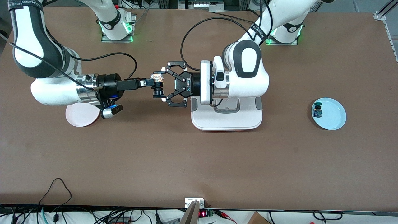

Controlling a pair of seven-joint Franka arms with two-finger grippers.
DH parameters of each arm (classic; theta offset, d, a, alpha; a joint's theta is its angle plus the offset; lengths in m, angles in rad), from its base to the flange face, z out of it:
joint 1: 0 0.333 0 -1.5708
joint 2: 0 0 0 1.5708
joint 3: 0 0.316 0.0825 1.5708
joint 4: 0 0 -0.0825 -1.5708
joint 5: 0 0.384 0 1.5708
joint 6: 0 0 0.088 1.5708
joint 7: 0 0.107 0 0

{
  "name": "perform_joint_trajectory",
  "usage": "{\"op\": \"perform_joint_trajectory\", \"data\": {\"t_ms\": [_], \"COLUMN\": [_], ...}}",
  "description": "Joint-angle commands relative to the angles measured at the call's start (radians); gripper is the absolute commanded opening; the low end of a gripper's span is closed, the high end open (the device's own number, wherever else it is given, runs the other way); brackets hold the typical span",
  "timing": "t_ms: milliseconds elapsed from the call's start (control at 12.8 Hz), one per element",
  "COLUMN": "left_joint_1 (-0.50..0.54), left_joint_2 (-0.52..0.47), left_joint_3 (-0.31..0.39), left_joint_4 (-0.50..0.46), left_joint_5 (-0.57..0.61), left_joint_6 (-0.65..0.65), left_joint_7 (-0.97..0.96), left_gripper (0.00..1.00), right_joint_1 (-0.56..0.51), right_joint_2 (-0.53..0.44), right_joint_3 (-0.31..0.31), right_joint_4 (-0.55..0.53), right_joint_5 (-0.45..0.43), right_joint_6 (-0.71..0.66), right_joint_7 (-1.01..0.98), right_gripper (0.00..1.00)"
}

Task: Transfer orange switch to right arm and place
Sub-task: 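Bring the switch to the right gripper and close the right gripper on it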

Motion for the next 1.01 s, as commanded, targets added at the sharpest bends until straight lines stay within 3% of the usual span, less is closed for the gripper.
{"op": "perform_joint_trajectory", "data": {"t_ms": [0, 778, 856, 934], "left_joint_1": [-0.011, -0.012, -0.012, -0.012], "left_joint_2": [-0.004, -0.004, -0.004, -0.004], "left_joint_3": [0.005, 0.005, 0.005, 0.005], "left_joint_4": [0.034, 0.035, 0.037, 0.037], "left_joint_5": [-0.007, -0.007, -0.007, -0.007], "left_joint_6": [0.011, 0.018, 0.018, 0.018], "left_joint_7": [-0.015, -0.018, -0.018, -0.018], "left_gripper": [0.02, 0.02, 0.02, 0.02], "right_joint_1": [0.002, 0.011, 0.011, 0.011], "right_joint_2": [-0.008, -0.017, -0.017, -0.017], "right_joint_3": [-0.002, -0.002, -0.002, -0.002], "right_joint_4": [0.0, 0.003, 0.003, 0.003], "right_joint_5": [0.046, 0.074, 0.074, 0.074], "right_joint_6": [-0.01, -0.012, -0.013, -0.013], "right_joint_7": [-0.015, -0.018, -0.021, -0.021], "right_gripper": [0.99, 0.96, 0.9, 0.77]}}
